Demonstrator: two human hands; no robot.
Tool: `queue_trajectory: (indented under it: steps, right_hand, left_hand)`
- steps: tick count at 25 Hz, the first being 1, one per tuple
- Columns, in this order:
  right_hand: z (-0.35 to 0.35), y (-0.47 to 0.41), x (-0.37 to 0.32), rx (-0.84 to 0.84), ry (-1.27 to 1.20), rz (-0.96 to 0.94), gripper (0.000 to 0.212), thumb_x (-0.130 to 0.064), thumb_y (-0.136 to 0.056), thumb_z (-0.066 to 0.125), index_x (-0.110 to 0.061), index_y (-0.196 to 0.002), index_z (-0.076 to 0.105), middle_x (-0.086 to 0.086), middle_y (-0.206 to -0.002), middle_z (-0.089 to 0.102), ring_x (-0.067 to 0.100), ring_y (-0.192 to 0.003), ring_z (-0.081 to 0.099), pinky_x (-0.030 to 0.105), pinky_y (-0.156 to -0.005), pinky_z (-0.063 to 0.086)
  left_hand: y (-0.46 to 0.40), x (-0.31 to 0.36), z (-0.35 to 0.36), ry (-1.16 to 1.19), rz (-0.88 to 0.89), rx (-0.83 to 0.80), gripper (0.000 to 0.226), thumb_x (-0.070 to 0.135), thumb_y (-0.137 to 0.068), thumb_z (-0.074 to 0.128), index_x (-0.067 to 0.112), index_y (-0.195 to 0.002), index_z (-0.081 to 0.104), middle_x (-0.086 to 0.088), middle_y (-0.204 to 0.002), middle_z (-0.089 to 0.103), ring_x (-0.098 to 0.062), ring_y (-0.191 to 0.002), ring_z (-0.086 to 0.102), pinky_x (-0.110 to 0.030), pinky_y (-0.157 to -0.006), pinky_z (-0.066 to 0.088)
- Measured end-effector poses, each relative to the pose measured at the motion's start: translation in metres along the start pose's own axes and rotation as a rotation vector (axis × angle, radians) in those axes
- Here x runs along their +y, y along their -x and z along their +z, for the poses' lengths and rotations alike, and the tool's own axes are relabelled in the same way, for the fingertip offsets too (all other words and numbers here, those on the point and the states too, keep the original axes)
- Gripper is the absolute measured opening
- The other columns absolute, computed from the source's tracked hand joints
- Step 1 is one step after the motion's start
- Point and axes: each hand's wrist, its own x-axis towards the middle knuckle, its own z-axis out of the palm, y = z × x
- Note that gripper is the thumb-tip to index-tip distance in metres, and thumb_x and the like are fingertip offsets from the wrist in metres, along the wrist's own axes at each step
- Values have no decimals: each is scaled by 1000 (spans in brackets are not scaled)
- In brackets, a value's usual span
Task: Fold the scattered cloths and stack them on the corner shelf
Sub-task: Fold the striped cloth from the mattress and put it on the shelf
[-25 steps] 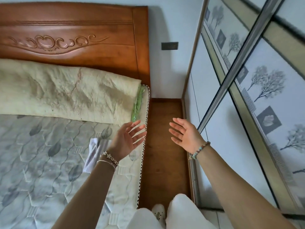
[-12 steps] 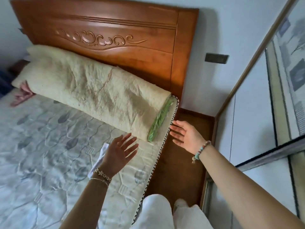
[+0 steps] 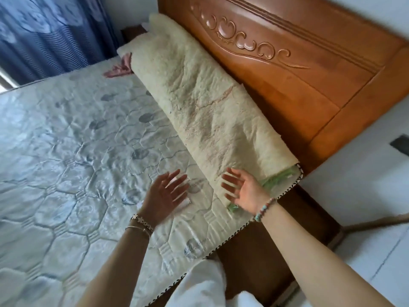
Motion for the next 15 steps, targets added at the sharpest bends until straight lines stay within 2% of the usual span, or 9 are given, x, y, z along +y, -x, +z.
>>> queue_trajectory:
  steps: [4, 6, 11, 13, 15]
  right_hand:
    - [49, -44, -22, -96, 148, 82, 16, -33, -89, 58, -25, -96, 70, -3, -102, 70, 18, -98, 62, 40, -99, 39]
    - [78, -62, -29, -157, 203, 111, 17, -33, -91, 55, -25, -97, 68, -3, -102, 69, 18, -96, 62, 38, -94, 40]
    - [147, -98, -18, -303, 331, 234, 18, -32, -91, 54, -22, -96, 69, -1, -103, 69, 19, -97, 61, 34, -79, 43]
    - [169, -108, -7, -361, 389, 284, 19, -32, -89, 56, -21, -97, 70, 0, -105, 69, 22, -100, 62, 37, -85, 46]
    - [184, -120, 4, -410, 438, 344, 21, -32, -88, 57, -21, -99, 70, 1, -109, 69, 24, -106, 60, 42, -98, 44]
  left_hand:
    - [-10, 28, -13, 114, 86, 67, 34, 34, -93, 47, 18, -116, 67, -6, -124, 67, -28, -116, 59, -45, -109, 38]
    - [-6, 39, -27, 175, 136, 113, 33, 34, -93, 48, 19, -114, 68, -6, -125, 66, -27, -111, 61, -44, -105, 41]
    - [24, 50, -67, 332, 243, 258, 35, 34, -89, 52, 20, -117, 67, -7, -127, 65, -26, -110, 63, -44, -109, 36]
    - [37, 48, -77, 382, 293, 317, 34, 34, -88, 52, 21, -116, 68, -7, -127, 65, -26, -111, 62, -44, -112, 34]
    - [46, 44, -86, 409, 332, 374, 33, 34, -91, 50, 22, -115, 69, -5, -125, 66, -26, -113, 60, -44, -113, 32]
